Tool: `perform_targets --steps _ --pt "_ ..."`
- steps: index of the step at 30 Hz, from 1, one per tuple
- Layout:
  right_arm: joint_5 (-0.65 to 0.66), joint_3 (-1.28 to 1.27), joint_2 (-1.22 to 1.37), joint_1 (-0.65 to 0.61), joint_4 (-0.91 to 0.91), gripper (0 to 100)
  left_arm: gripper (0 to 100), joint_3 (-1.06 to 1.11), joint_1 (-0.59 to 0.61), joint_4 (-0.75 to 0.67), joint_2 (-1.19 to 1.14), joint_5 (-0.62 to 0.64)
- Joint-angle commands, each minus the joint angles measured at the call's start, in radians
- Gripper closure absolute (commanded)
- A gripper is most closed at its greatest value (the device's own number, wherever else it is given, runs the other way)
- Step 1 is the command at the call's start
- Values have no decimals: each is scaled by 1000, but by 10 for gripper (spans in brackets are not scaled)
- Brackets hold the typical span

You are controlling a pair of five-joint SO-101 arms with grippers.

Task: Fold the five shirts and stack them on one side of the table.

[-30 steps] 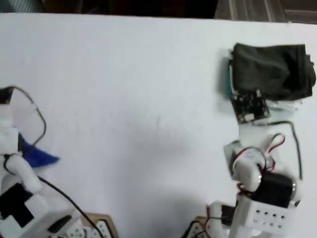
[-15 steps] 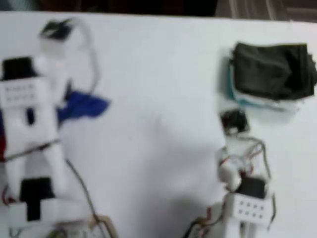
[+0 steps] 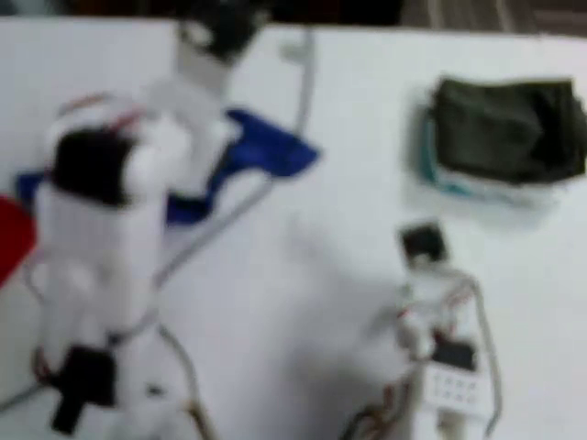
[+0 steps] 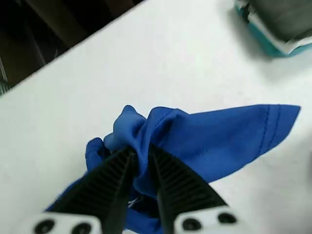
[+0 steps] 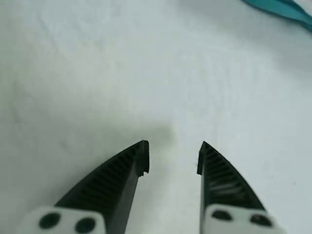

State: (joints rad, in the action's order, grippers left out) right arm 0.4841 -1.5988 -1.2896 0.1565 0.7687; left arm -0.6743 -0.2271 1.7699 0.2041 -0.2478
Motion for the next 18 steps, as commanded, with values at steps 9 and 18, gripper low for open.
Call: perform_targets --steps 9,18 --pt "3 5 -19 -10 -22 829 972 65 -8 9 126 3" --pt "3 5 -19 -10 -19 829 786 584 282 -21 127 -5"
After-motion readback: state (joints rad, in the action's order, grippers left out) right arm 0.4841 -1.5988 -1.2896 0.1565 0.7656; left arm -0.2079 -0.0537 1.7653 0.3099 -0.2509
